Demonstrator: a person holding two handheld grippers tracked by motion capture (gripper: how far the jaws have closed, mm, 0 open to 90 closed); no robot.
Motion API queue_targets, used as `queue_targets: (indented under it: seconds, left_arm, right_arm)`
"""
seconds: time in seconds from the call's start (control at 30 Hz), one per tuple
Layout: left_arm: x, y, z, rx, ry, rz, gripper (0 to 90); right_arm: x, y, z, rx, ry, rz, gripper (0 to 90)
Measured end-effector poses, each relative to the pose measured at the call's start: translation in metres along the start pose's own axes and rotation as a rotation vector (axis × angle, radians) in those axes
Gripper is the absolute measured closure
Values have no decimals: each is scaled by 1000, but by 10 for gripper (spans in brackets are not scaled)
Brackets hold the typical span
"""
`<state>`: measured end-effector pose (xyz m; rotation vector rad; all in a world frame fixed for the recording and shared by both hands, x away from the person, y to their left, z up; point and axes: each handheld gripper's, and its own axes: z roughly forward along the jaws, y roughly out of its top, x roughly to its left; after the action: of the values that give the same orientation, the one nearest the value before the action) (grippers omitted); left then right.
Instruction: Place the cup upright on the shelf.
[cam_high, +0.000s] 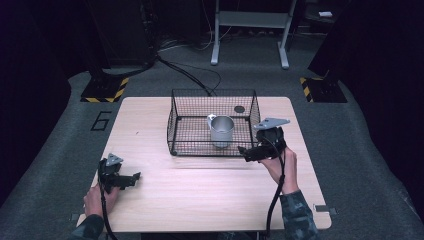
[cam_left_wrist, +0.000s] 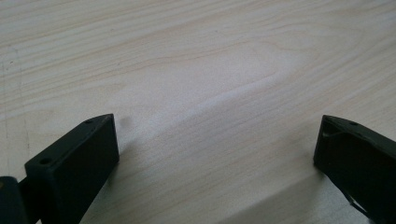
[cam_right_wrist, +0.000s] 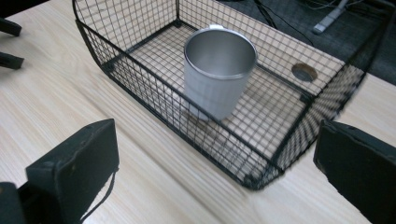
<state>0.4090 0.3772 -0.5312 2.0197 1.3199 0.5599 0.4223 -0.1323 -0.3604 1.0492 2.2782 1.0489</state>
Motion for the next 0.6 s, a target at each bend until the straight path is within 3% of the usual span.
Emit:
queue_targets:
  seconds: [0.2, 0.33, 0.6]
  left_arm:
    - [0, 0, 0, 1, 1, 1, 0]
    - [0, 0, 0, 0, 0, 0, 0]
    - [0, 0, 0, -1, 1, -1, 0]
  right_arm:
    - [-5, -31, -8, 4, -17, 31, 0]
    - [-10, -55, -14, -5, -56, 47, 0]
    - [-24, -114, -16, 19, -143, 142, 0]
